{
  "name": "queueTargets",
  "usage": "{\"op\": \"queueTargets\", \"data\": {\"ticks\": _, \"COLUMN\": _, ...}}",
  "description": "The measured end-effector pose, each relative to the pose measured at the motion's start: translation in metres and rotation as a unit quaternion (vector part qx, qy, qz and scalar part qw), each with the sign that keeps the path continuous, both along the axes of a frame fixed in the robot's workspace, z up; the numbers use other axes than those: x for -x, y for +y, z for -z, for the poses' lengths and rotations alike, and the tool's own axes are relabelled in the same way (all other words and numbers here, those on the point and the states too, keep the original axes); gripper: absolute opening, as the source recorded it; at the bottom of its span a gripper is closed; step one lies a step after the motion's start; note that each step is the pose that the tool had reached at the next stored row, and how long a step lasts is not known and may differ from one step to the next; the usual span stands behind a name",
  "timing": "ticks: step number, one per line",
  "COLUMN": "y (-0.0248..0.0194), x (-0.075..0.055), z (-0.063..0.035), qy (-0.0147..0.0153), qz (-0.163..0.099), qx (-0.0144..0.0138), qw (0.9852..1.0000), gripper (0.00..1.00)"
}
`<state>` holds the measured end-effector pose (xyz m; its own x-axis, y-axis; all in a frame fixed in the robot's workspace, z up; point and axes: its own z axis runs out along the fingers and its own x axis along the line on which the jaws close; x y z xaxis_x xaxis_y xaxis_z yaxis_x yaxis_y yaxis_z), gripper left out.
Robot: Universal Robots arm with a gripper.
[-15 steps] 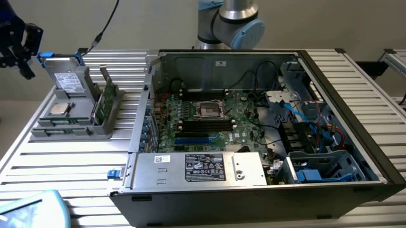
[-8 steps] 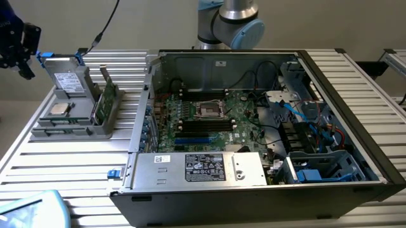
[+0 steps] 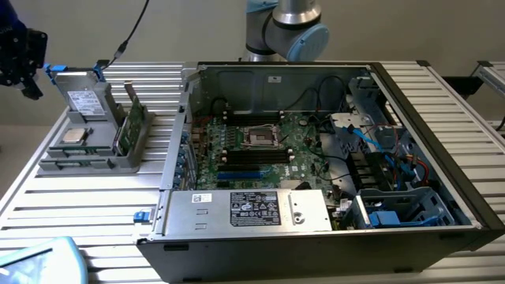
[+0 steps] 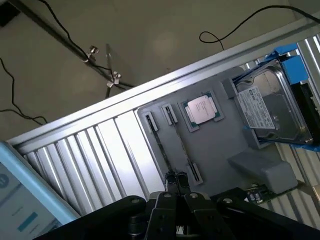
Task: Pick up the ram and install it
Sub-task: 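Pick up the ram and move it above insertion slot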
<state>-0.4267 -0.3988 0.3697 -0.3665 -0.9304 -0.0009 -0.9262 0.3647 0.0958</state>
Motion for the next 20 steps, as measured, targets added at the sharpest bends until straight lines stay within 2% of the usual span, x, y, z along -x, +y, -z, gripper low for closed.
{"op": "queueTargets", "data": {"ticks": 4, "y": 0.0, "x": 0.0, "z": 0.0005, "qy": 0.0, "qz": -0.036, "qx": 0.0, "qw": 0.9993, "gripper": 0.11}}
{"op": "queueTargets", "data": {"ticks": 9, "y": 0.0, "x": 0.0, "z": 0.001, "qy": 0.0, "qz": -0.082, "qx": 0.0, "qw": 0.9966, "gripper": 0.11}}
{"op": "queueTargets", "data": {"ticks": 13, "y": 0.0, "x": 0.0, "z": 0.0014, "qy": 0.0, "qz": -0.118, "qx": -0.0002, "qw": 0.993, "gripper": 0.11}}
{"op": "queueTargets", "data": {"ticks": 19, "y": 0.0, "x": 0.0, "z": 0.0019, "qy": 0.0, "qz": -0.17, "qx": -0.0007, "qw": 0.9854, "gripper": 0.11}}
{"op": "queueTargets", "data": {"ticks": 20, "y": 0.0, "x": 0.0, "z": 0.0019, "qy": 0.0, "qz": -0.171, "qx": -0.0008, "qw": 0.9852, "gripper": 0.11}}
